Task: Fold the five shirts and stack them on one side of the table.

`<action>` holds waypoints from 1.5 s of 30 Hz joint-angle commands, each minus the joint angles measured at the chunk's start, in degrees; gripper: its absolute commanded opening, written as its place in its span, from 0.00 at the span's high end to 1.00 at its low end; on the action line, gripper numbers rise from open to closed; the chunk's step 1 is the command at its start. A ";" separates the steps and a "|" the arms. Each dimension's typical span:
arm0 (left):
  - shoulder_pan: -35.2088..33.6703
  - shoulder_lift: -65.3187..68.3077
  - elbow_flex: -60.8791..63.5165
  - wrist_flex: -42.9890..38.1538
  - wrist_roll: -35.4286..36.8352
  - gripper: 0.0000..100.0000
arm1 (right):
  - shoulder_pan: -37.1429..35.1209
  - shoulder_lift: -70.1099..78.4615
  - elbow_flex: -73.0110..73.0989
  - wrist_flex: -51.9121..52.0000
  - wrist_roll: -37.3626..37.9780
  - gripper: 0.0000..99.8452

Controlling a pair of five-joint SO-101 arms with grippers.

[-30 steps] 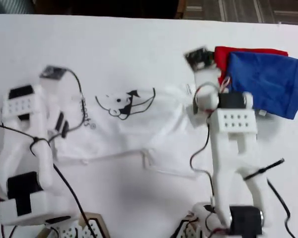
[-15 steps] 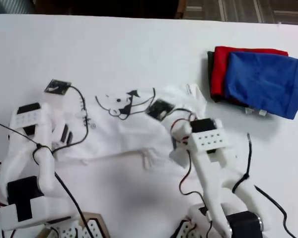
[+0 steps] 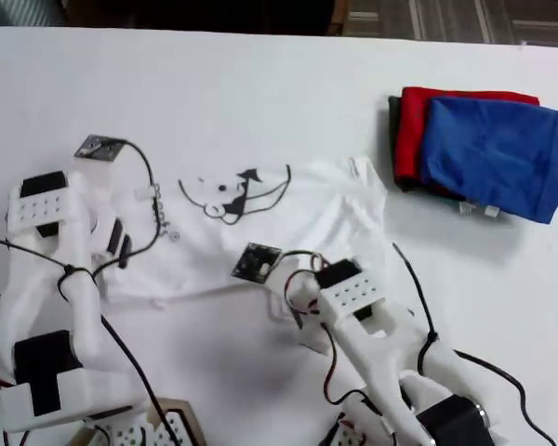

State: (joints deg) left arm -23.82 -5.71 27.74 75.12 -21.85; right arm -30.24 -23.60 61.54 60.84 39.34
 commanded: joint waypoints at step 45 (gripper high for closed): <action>-1.14 -2.29 -2.51 0.00 0.18 0.86 | 12.35 36.44 -62.68 21.49 9.93 0.98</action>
State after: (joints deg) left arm -24.53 -5.71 27.56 75.21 -21.85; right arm -18.37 9.19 6.42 82.11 49.10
